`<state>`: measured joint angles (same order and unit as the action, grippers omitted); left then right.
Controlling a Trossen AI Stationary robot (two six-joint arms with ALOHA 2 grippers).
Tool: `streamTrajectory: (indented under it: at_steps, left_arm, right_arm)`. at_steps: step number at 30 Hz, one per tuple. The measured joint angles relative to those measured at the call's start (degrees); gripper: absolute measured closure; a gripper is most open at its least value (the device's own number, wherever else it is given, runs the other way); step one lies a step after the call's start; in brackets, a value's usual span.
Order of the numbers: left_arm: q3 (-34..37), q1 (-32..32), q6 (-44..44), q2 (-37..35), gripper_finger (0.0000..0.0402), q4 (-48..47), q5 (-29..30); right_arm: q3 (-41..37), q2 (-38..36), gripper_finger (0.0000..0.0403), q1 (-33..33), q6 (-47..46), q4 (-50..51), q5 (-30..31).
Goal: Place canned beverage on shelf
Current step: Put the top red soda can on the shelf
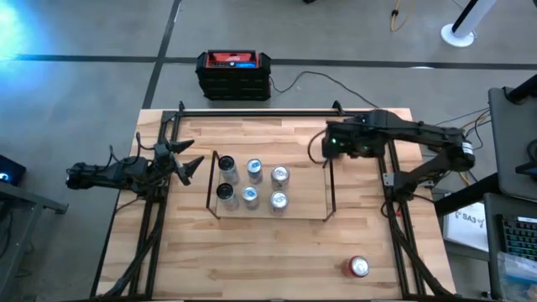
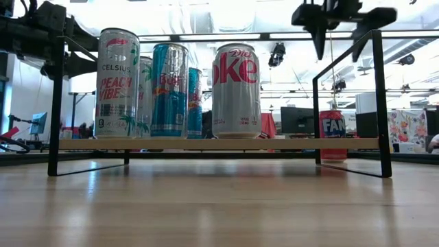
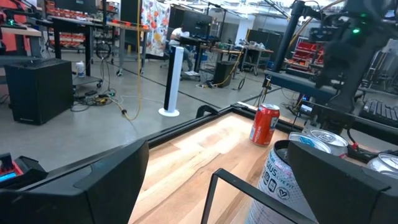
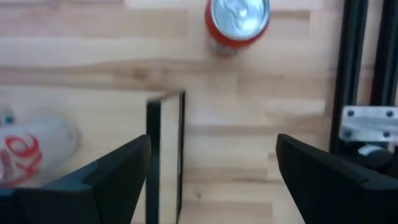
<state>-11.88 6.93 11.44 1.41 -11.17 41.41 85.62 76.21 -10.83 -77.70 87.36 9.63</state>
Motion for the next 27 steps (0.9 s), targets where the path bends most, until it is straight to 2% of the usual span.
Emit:
streamTrajectory:
  at_steps: [3, 11, 14, 20, 27]
  left_arm:
    - [0.0, 0.0, 0.0, 0.0, 0.0033, 0.0, 0.0]
    - [0.0, 0.0, 0.0, 0.0, 0.0033, 0.0, 0.0]
    - [0.0, 0.0, 0.0, 0.0, 0.0033, 0.0, 0.0]
    - [0.0, 0.0, 0.0, 0.0, 0.0033, 0.0, 0.0]
    - [0.0, 0.0, 0.0, 0.0, 0.0033, 0.0, 0.0]
  right_arm:
    - [0.0, 2.1, 0.0074, -5.8, 5.4, -1.1, -1.4]
    - [-0.1, 10.6, 0.0074, -24.6, 18.5, -2.7, -13.2]
    - [0.0, 14.2, 0.0074, -29.4, 22.5, -3.4, -17.6]
    - [0.2, 20.1, 0.0074, -32.3, 27.7, -3.6, -20.0]
    - [0.1, 20.2, 0.0074, -32.4, 27.4, -3.9, -20.2]
